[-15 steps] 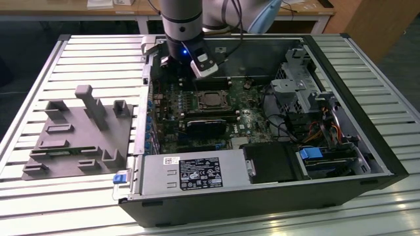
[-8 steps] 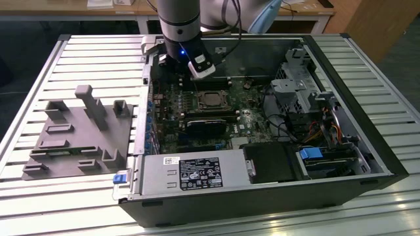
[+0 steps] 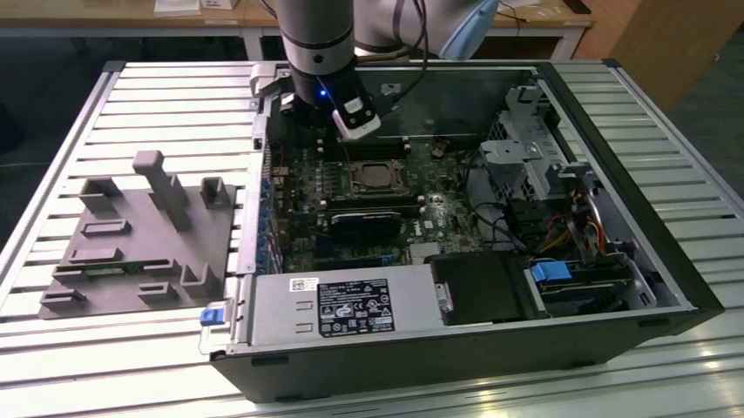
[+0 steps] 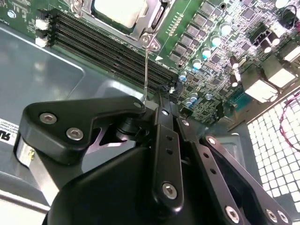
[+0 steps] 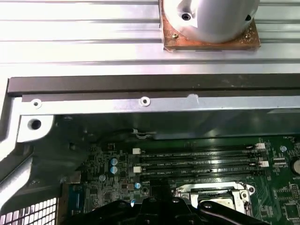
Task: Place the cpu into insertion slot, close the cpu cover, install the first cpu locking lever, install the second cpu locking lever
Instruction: 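Install the first cpu locking lever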
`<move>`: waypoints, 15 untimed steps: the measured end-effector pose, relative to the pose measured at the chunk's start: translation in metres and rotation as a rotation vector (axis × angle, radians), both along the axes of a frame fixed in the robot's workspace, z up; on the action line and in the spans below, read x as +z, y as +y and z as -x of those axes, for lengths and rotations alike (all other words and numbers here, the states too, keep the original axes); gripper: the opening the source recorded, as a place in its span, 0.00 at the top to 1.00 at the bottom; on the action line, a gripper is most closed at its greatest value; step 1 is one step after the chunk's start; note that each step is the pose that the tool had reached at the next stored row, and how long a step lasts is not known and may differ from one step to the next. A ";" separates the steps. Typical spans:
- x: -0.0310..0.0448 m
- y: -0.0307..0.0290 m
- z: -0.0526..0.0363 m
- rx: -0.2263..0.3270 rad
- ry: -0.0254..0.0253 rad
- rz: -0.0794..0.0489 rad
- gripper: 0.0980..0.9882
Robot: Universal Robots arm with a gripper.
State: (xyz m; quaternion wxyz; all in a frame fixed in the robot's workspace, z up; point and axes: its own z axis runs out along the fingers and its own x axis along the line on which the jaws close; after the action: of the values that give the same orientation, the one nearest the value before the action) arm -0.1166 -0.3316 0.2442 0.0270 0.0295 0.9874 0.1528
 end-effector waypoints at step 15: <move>-0.0005 0.0001 -0.0428 0.000 0.0000 0.000 1.00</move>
State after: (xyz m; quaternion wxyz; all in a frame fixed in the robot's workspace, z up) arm -0.0738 -0.3316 0.2437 0.0270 0.0294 0.9874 0.1528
